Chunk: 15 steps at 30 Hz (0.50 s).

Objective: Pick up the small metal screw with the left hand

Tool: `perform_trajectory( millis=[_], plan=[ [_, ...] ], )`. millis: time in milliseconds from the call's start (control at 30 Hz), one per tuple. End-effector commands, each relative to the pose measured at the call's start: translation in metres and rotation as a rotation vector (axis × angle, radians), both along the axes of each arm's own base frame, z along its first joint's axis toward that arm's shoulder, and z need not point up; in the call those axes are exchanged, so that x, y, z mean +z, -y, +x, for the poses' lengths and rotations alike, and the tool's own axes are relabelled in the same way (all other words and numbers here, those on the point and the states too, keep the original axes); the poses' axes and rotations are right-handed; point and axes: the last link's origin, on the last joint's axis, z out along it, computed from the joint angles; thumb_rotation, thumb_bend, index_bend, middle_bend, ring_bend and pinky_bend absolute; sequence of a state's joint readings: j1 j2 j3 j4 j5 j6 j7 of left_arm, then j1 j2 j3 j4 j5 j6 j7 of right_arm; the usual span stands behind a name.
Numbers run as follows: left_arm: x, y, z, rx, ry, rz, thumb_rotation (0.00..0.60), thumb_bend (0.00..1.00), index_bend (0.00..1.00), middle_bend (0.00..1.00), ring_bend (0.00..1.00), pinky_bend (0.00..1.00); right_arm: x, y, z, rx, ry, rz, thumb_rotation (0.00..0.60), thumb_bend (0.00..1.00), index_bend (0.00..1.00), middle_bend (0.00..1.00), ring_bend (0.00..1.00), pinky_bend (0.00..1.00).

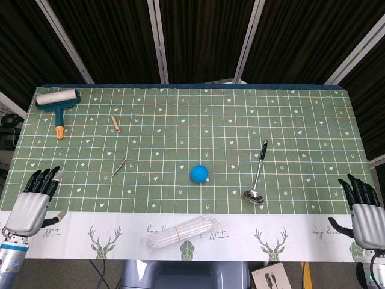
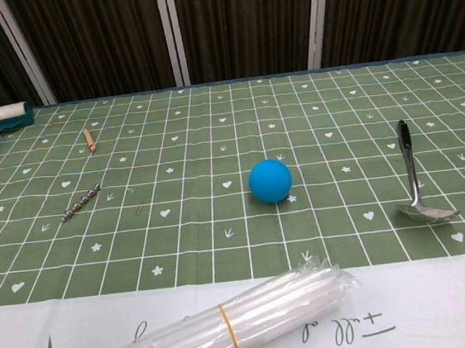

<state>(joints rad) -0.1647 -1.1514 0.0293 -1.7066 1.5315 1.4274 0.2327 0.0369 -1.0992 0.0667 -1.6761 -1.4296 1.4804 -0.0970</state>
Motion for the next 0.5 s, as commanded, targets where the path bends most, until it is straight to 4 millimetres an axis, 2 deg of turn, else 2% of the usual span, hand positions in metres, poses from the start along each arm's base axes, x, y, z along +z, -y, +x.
perform_trajectory(
  millis=[33,267,500],
  plan=[
    [-0.001,0.000,0.000,-0.002,-0.001,-0.004,0.600,0.14,0.00,0.00,0.00,0.00,0.000,-0.001,0.000,-0.001,-0.002,-0.001,0.600,0.10,0.07,0.00,0.00,0.07],
    [-0.004,-0.005,0.002,-0.013,-0.009,-0.021,0.600,0.15,0.00,0.00,0.00,0.00,0.002,-0.002,0.000,-0.004,0.001,-0.010,0.600,0.10,0.07,0.00,0.00,0.07],
    [-0.009,-0.019,0.007,-0.027,-0.021,-0.029,0.600,0.16,0.00,0.00,0.00,0.00,0.002,-0.002,-0.001,-0.005,-0.002,-0.007,0.600,0.10,0.07,0.00,0.00,0.07]
  ],
)
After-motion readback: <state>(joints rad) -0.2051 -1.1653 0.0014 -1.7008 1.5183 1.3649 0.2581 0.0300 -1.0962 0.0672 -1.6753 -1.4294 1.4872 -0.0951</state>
